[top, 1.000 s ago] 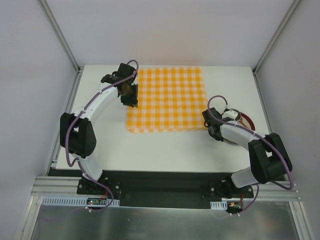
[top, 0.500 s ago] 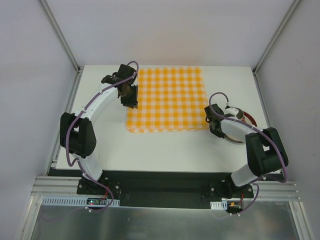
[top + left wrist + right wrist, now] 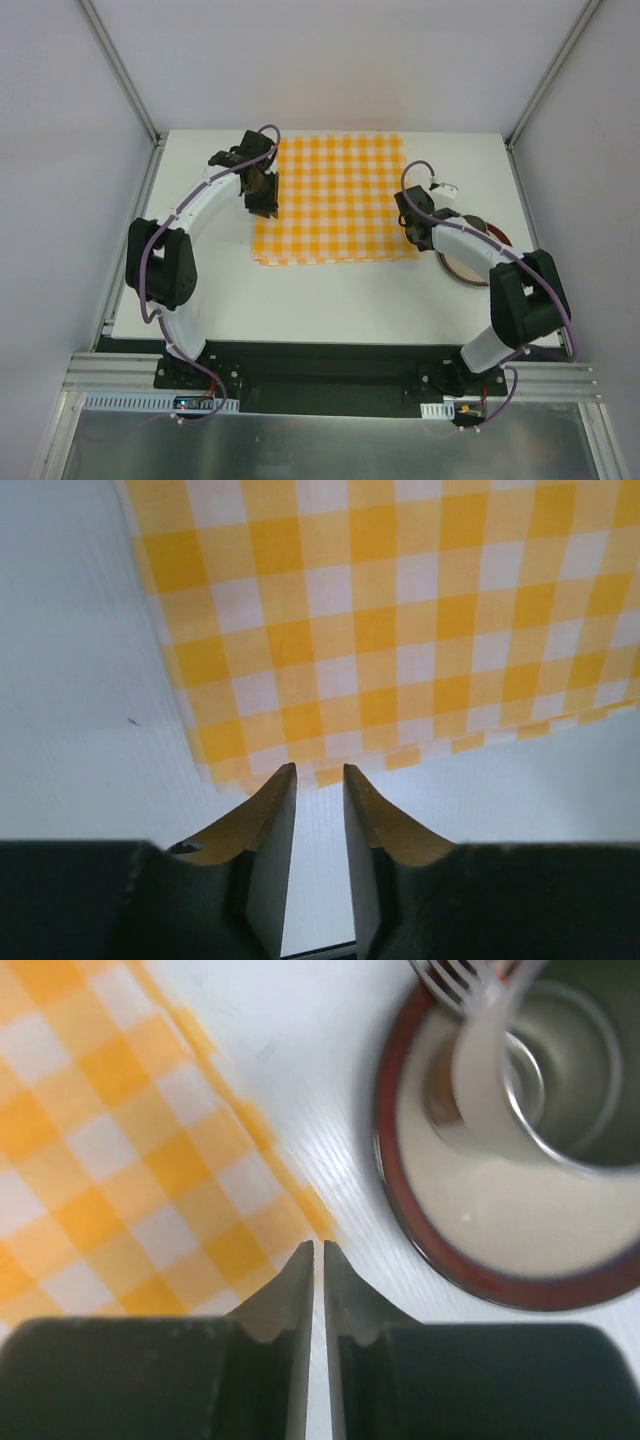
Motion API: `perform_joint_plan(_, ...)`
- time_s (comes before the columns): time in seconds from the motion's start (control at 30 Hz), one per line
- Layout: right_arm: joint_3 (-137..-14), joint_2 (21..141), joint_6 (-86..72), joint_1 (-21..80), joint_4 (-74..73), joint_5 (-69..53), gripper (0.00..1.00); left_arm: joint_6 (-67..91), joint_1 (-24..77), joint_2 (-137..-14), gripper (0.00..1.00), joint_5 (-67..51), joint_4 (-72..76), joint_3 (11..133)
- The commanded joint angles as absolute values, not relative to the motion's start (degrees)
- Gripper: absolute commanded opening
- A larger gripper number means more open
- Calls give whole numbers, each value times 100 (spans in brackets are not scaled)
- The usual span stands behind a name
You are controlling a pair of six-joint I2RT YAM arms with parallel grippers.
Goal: Set the dinner table for one person
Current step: Move the plate to the corner of the board, then move the napkin to the center of the board.
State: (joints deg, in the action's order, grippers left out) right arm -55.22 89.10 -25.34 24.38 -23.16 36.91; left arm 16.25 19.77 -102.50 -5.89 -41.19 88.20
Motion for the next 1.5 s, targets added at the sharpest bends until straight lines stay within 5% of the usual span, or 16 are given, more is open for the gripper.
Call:
perform_joint_plan(0.0,-6327,9482,-2040,2452,-2461,3745,1,1740,1916,-10669,7,-659,-4078,9017)
perform_joint_plan(0.03,-6450,9736,-1969,2461,-2496,3701,1,1758,1916,-10740,0,-659,-4069,9078)
perform_joint_plan(0.5,-7321,10784,-1767,2180,-2373,2839,1,1723,1899,-11970,0,-650,-4078,9782)
perform_joint_plan(1.47,-5968,10072,-2241,2118,-2065,2338,1,1863,1863,-11821,0,-773,-3771,8588)
